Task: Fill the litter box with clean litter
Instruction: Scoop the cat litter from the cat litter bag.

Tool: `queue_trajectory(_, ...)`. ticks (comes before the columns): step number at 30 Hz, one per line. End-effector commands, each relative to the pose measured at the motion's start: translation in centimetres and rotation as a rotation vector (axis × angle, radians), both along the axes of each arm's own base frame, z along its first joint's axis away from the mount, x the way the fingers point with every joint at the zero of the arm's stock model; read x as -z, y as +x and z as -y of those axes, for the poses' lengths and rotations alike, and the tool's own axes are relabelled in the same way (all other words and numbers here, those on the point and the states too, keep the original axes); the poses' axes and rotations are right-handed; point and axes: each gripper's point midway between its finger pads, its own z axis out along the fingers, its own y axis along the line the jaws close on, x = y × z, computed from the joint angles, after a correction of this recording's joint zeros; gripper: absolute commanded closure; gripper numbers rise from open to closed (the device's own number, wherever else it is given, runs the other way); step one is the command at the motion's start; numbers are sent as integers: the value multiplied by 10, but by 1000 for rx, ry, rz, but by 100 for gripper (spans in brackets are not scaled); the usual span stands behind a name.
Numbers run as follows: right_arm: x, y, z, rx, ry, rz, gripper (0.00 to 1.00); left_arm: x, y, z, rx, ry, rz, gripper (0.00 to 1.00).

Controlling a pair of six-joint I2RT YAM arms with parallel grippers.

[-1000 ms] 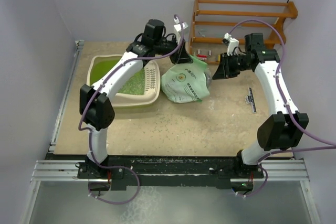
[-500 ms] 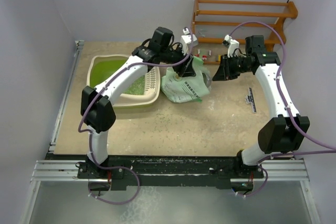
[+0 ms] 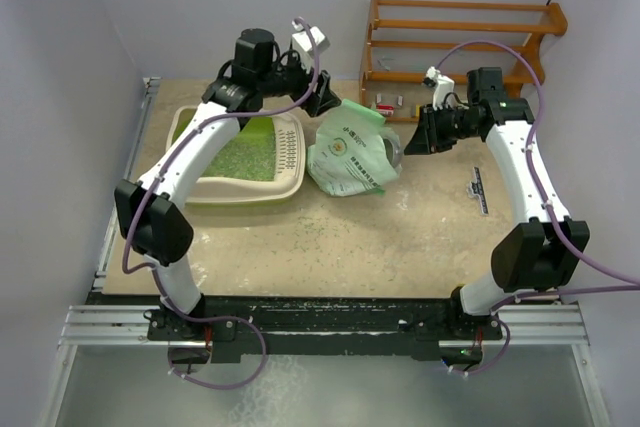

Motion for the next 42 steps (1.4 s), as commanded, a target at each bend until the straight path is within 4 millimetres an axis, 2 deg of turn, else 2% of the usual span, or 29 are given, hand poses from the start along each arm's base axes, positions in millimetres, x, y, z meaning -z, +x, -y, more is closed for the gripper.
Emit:
queue_trajectory(1,-12,-12,-22,-112,87,-14,100,9,-8,15,97,-18,4,21)
queue_trajectory(6,-13,-9,-24,-125,95,-24,100,27,-11,24,155,-32,-51,22)
queue_trajectory(11,-20,-5,-26,-131,107,-17,100,52,-6,25,159,-3,-78,24)
queue_trajectory(14,-25,-3,-28,-137,118,-8,100,64,-1,30,171,-8,-99,31)
queue_trajectory(16,-27,-3,-29,-142,125,-6,100,66,-1,35,196,-24,-109,48)
queue_trajectory(19,-30,-4,-31,-150,140,-12,100,60,-4,44,255,-60,-127,94)
queue_trajectory(20,-29,-4,-33,-156,148,-19,100,59,-6,45,271,-68,-136,97)
queue_trajectory(26,-23,-1,-41,-188,163,-38,100,49,-22,48,351,-91,-155,97)
queue_trajectory(32,9,19,-33,-123,95,-64,100,39,-30,44,357,-90,-144,97)
queue_trajectory(38,35,42,-19,-25,9,-49,100,39,-30,44,354,-89,-148,97)
queue_trajectory(42,53,45,-10,-8,-55,-77,100,42,-30,43,344,-83,-147,97)
